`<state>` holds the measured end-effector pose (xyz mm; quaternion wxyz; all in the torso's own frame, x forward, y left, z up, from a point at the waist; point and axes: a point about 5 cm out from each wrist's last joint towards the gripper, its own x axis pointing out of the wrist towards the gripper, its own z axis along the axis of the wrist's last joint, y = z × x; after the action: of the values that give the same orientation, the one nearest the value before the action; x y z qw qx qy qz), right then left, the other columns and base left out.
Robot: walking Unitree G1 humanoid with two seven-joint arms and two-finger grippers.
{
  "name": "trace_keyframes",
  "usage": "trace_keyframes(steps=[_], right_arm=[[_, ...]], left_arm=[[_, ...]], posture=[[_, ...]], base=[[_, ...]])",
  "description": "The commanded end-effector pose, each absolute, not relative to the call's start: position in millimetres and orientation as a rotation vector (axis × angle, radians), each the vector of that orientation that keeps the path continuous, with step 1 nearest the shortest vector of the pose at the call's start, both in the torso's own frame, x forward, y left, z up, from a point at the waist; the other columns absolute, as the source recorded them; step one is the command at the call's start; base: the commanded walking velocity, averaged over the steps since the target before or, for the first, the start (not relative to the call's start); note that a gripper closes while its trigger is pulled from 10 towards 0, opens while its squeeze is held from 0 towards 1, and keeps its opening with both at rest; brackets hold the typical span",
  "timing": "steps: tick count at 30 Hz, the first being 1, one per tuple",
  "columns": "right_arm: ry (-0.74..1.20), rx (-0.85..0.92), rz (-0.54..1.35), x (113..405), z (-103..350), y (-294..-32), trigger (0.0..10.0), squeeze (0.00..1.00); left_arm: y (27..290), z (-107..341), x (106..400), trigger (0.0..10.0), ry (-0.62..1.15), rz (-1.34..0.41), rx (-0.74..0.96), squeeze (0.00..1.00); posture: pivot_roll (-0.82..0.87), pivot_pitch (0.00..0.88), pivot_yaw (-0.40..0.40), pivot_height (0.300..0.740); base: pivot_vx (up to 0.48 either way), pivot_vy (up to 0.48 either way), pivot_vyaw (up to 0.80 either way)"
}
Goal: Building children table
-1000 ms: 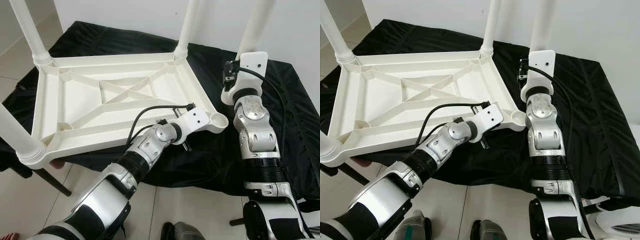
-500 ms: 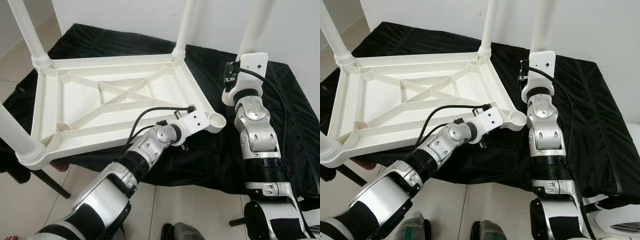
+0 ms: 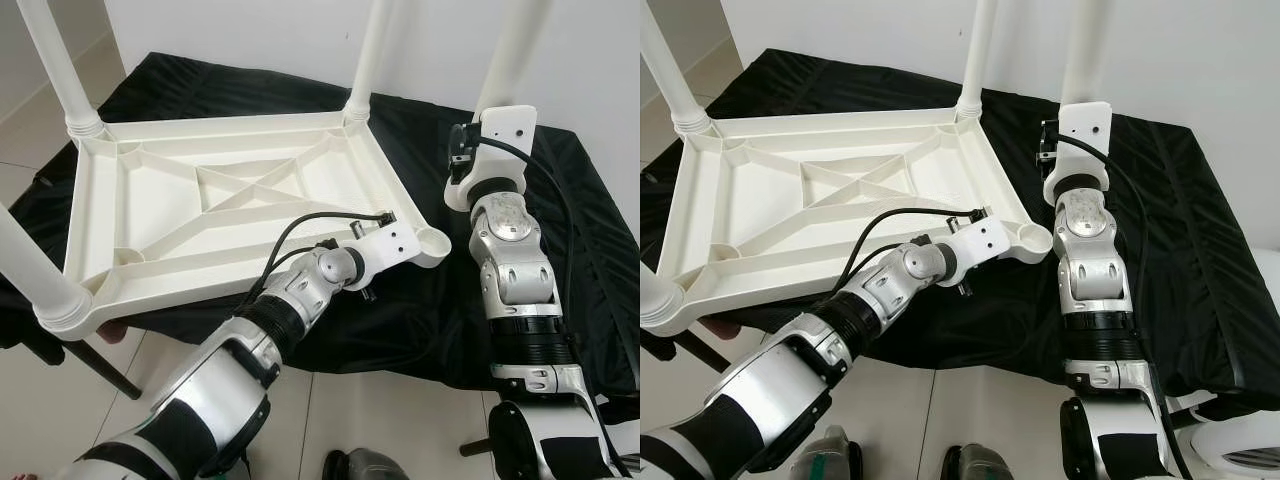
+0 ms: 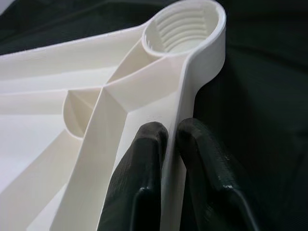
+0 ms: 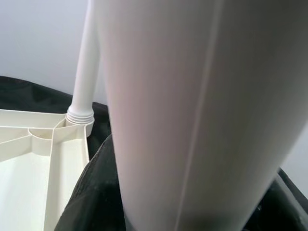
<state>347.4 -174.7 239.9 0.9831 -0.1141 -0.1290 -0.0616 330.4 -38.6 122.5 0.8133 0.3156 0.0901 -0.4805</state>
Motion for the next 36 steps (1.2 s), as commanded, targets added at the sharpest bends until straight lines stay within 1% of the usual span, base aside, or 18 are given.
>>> trace_keyframes(steps=[1, 2, 3, 5, 6, 14, 15, 17, 18, 20, 21, 22, 29, 31, 32, 34, 36], right_arm=[[-0.279, -0.236, -0.147, 345.4, 243.1, -181.3, 10.0, 0.0], [-0.279, -0.237, -0.147, 345.4, 243.2, -181.4, 10.0, 0.0], [-0.28, -0.238, -0.148, 345.1, 243.3, -181.7, 10.0, 0.0], [-0.28, -0.238, -0.149, 345.0, 243.4, -181.8, 10.0, 0.0], [-0.28, -0.238, -0.149, 344.8, 243.3, -182.0, 10.0, 0.0], [-0.267, -0.211, -0.135, 344.8, 240.3, -180.8, 10.0, 0.0], [-0.254, -0.19, -0.131, 344.6, 236.7, -182.3, 10.0, 0.0], [-0.254, -0.19, -0.131, 344.6, 236.7, -182.3, 10.0, 0.0], [-0.237, -0.177, -0.135, 344.2, 232.5, -185.2, 10.0, 0.0], [-0.222, -0.167, -0.143, 343.8, 228.7, -189.0, 10.0, 0.0], [-0.212, -0.162, -0.15, 343.4, 226.2, -192.1, 10.0, 0.0], [-0.206, -0.16, -0.156, 343.3, 225.2, -194.3, 10.0, 0.0], [-0.198, -0.138, -0.162, 343.4, 224.6, -199.6, 10.0, 0.0], [-0.198, -0.117, -0.141, 343.5, 224.3, -199.3, 10.0, 0.0], [-0.197, -0.047, -0.089, 343.2, 223.0, -196.6, 10.0, 0.0], [-0.197, -0.047, -0.089, 343.2, 223.0, -196.6, 10.0, 0.0], [-0.191, 0.005, -0.022, 342.0, 220.1, -193.1, 10.0, 0.0]], left_arm=[[-27.9, 94.3, 321.6, 10.0, 0.366, -1.092, 0.687, 0.82], [-28.0, 94.0, 321.3, 10.0, 0.373, -1.096, 0.676, 0.82], [-27.7, 93.8, 322.1, 10.0, 0.375, -1.087, 0.687, 1.0], [-27.3, 93.6, 322.7, 10.0, 0.376, -1.08, 0.698, 1.0], [-26.8, 94.2, 323.6, 10.0, 0.373, -1.077, 0.705, 0.0], [-21.7, 97.3, 328.0, 10.0, 0.366, -1.072, 0.708, 0.0], [-20.5, 98.1, 328.3, 8.5, 0.364, -1.081, 0.698, 0.0], [-20.5, 98.1, 328.3, 8.5, 0.364, -1.081, 0.698, 0.0], [-19.7, 99.0, 328.1, 0.0, 0.36, -1.092, 0.689, 0.0], [-18.7, 99.4, 327.8, 0.0, 0.359, -1.103, 0.685, 0.0], [-17.6, 99.4, 327.9, 9.3, 0.361, -1.106, 0.688, 0.0], [-16.3, 99.0, 328.2, 10.0, 0.365, -1.105, 0.697, 0.0], [-11.8, 99.3, 329.7, 10.0, 0.369, -1.116, 0.723, 0.0], [-10.8, 99.6, 330.0, 10.0, 0.367, -1.118, 0.728, 0.0], [-9.8, 99.9, 330.0, 10.0, 0.367, -1.123, 0.728, 0.0], [-9.8, 99.9, 330.0, 10.0, 0.367, -1.123, 0.728, 0.0], [-9.7, 100.5, 329.8, 10.0, 0.364, -1.125, 0.729, 0.0]], posture=[[0.01, 0.007, -0.056, 0.74], [0.01, 0.007, -0.056, 0.74], [0.01, 0.006, -0.055, 0.74], [0.01, 0.006, -0.055, 0.74], [0.01, 0.006, -0.055, 0.74], [0.01, 0.012, -0.058, 0.74], [0.01, 0.017, -0.059, 0.74], [0.01, 0.017, -0.059, 0.74], [0.01, 0.024, -0.06, 0.74], [0.01, 0.026, -0.061, 0.74], [0.01, 0.029, -0.061, 0.74], [0.01, 0.033, -0.061, 0.74], [0.01, 0.038, -0.061, 0.74], [0.01, 0.039, -0.062, 0.74], [0.01, 0.04, -0.063, 0.74], [0.01, 0.04, -0.063, 0.74], [0.01, 0.042, -0.065, 0.74]], base=[[0.0, 0.0, 0.0], [0.0, 0.0, 0.0], [0.0, 0.0, 0.0], [0.0, 0.0, 0.0], [0.0, 0.0, 0.0], [0.0, 0.0, 0.0], [0.0, 0.0, 0.0], [0.0, 0.0, 0.0], [0.0, 0.0, 0.0], [0.0, 0.0, 0.0], [0.0, 0.0, 0.0], [0.0, 0.0, 0.0], [0.0, 0.0, 0.0], [0.0, 0.0, 0.0], [0.0, 0.0, 0.0], [0.0, 0.0, 0.0], [0.0, 0.0, 0.0]])
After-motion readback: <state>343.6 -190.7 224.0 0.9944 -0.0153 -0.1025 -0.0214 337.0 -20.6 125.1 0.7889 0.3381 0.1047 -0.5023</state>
